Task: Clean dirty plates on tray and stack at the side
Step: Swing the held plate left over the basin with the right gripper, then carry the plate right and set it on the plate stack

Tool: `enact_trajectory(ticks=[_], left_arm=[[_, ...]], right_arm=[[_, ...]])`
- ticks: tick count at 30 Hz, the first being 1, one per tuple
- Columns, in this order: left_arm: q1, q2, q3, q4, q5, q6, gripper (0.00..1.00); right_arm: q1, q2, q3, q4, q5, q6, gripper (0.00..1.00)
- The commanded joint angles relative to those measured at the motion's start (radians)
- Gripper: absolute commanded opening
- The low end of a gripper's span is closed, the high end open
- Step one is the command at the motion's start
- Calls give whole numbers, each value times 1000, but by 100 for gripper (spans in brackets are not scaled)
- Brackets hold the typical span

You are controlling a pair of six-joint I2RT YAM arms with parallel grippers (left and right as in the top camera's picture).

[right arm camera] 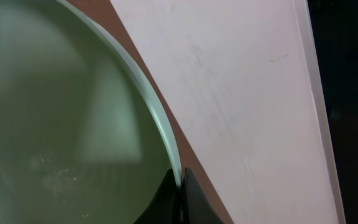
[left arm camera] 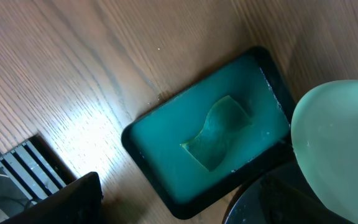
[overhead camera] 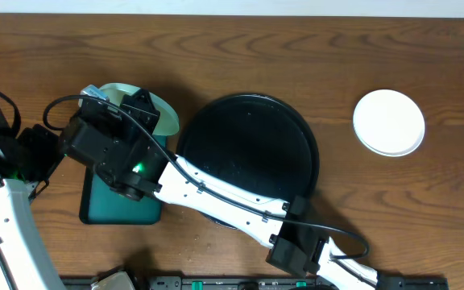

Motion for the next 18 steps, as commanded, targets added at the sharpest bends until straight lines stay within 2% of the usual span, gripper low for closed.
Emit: enact_trajectory(ticks=[1,5,7,10,13,18], left_arm=[[6,1,26,0,6,17,81],[6,1,26,0,6,17,82],[6,1,26,0,6,17,81],[6,1,26,-1,7,17,81],[6,1,26,0,24,17,81],[-12,12,23,2,38,18,81]], right_arm=[[5,13,25,-42,-43,61,1],[-27,13,25,-164,-206,309,1],[-65,13,25,-236,-335,478,1],[-135,8,25,-293,-547,631,1],[-230,-13,25,-320,-776,708,1],[-428,-91,25,-369,-1142,730,1]])
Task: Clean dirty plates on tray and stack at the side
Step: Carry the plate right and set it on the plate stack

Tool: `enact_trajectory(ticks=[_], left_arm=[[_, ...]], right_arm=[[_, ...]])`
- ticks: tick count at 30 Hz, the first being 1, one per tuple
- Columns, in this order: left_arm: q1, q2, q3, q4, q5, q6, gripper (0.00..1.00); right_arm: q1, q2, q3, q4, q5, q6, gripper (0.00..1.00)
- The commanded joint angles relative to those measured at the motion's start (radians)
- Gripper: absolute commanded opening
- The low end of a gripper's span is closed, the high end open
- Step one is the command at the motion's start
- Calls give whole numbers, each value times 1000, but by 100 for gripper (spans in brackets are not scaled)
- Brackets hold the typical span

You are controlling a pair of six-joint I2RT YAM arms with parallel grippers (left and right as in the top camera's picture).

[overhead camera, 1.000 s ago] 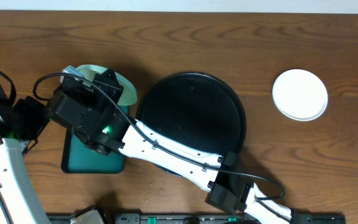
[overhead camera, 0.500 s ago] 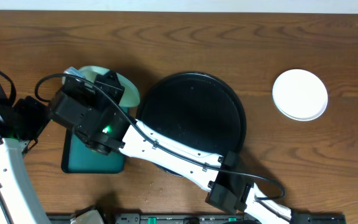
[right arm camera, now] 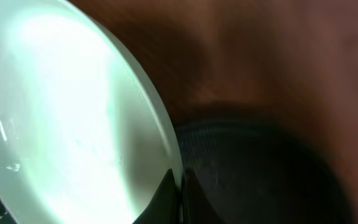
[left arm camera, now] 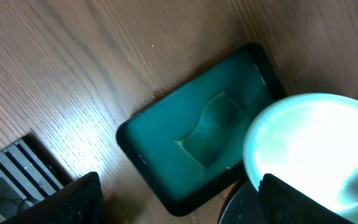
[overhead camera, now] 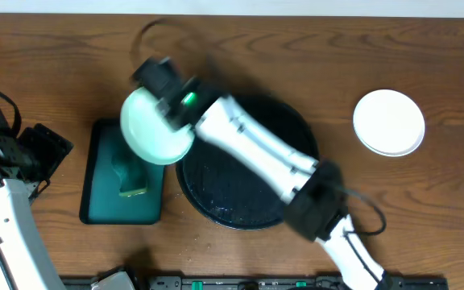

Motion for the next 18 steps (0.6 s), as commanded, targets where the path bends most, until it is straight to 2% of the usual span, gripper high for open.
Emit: enact_trajectory(ticks=[1,4,11,18], left_arm=[[-22,18,21,2,15,18,81],[-65,48,0,14,13,25,82],[-217,224,-21,33,14,105,82],[-427,373,-21,108,17,197,82]], right_arm=[[-132,-102,22,-22,-343,98,1],[-260,-149,22,-63,-434,97,1],[-563,-219,22,-232,-434,55,1],[-818,-217,11,-382,-430,14,1]])
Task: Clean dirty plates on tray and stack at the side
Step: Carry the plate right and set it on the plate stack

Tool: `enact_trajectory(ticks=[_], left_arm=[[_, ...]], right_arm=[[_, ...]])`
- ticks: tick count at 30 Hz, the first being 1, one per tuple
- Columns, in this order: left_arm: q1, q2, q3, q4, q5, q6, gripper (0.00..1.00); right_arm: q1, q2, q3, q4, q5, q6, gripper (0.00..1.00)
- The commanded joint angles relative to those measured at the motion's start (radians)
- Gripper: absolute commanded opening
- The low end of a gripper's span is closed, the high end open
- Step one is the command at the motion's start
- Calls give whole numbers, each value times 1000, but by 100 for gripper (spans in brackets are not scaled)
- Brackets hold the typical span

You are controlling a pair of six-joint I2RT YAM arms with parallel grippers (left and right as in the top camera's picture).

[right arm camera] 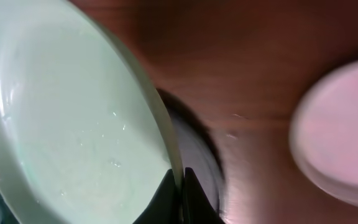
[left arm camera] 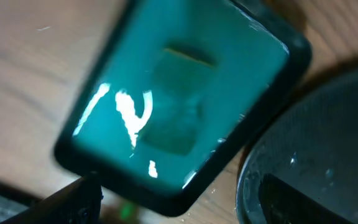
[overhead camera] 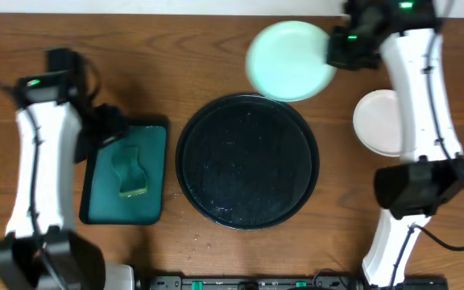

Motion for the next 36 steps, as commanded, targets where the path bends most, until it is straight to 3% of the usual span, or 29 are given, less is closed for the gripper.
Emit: enact_trajectory(ticks=[1,7,13,23,30,36], left_arm=[[-103,35,-7,29,3,70,81],[-270,92,-7,94,3,69,82],[-352,128,-7,106,2,69,81],[-371,128,-7,109,3,69,81],[-371,128,-7,110,3,69,82],[-371,128,-7,111,3,69,82]], right_arm=[[-84,-5,-1,-33,-18,-31,1],[-232,-5,-21,-105,94,-42,1],[-352,-5,-162,-115,101,-42,1],[-531,-6,-527,88,98,-37,1],[-637,-6,-632,193,69,-19,1],[-636,-6,-666,253,-18,-30,1]])
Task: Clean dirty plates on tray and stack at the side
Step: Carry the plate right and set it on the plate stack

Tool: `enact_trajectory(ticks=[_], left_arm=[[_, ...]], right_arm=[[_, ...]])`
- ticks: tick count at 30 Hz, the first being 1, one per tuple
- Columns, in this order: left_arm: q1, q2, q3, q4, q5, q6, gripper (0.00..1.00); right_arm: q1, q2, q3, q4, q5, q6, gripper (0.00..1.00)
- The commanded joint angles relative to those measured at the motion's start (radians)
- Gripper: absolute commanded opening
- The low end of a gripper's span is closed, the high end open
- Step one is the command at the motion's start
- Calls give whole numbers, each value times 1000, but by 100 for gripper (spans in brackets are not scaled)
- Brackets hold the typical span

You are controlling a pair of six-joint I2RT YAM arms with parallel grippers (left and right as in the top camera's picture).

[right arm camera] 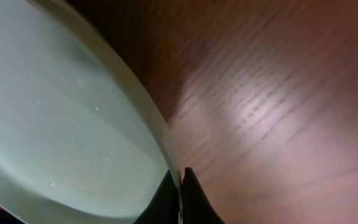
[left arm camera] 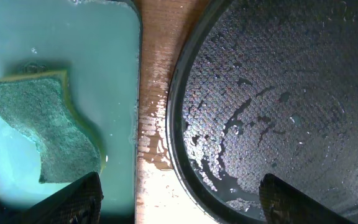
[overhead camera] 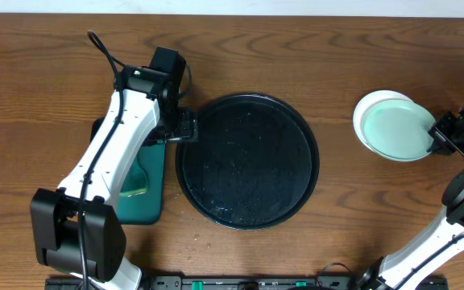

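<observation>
The pale green plate (overhead camera: 395,133) lies on top of the white plate (overhead camera: 369,107) at the table's right side. My right gripper (overhead camera: 440,137) is shut on the green plate's right rim (right arm camera: 160,134). The round black tray (overhead camera: 246,161) sits mid-table, wet and bare of plates (left arm camera: 278,93). My left gripper (overhead camera: 182,129) hovers open over the tray's left edge, its fingers (left arm camera: 73,199) spread wide with nothing between them. A green sponge (left arm camera: 45,124) lies in the teal basin (overhead camera: 142,189) left of the tray.
Wood table (overhead camera: 55,64) all around. The left arm stretches from the front left across the teal basin. Water is spilled on the strip of wood (left arm camera: 154,130) between basin and tray.
My right gripper carried the green plate from above the tray's far edge to the right, onto the white plate. My left gripper moved right, from beside the basin to the tray's left edge.
First my right gripper held the green plate over the teal basin at the left. Then the plate was at the tray's far left edge, then beyond the tray's far rim. Now it rests on the white plate at the right. My left gripper stayed open throughout.
</observation>
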Motion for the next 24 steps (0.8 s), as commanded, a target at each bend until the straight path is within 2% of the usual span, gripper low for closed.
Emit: enact_trajectory(ticks=[1,8,9,10,11,12,13,17,21,24], left_arm=[[-2,2,-5,-2,-5,16,82],[-2,2,-5,-3,-5,16,81],[-2,2,-5,-3,-5,16,82],[-2,2,-5,-3,-5,16,82],[-2,2,-5,-3,-5,16,81],[-2,2,-5,-3,-5,16,81],[-2,2,-5,-2,-5,16,82],[-2,2,-5,-2,-5,17,82],[0,-3,1,26,-9,17,81],[0,-22,24,50,-9,16,81]], right_arm=[[24,-9,-11,20,-71,-3,1],[79,-9,-11,49,-23,37,1],[80,-9,-11,47,-8,44,4],[80,-9,-11,43,6,48,17],[80,-8,-11,39,23,55,45],[80,-9,-11,38,24,54,66],[80,-10,-11,38,24,54,77],[80,-31,-10,32,20,54,87],[88,-102,-10,43,-68,0,77],[129,-201,-10,61,-100,-68,77]])
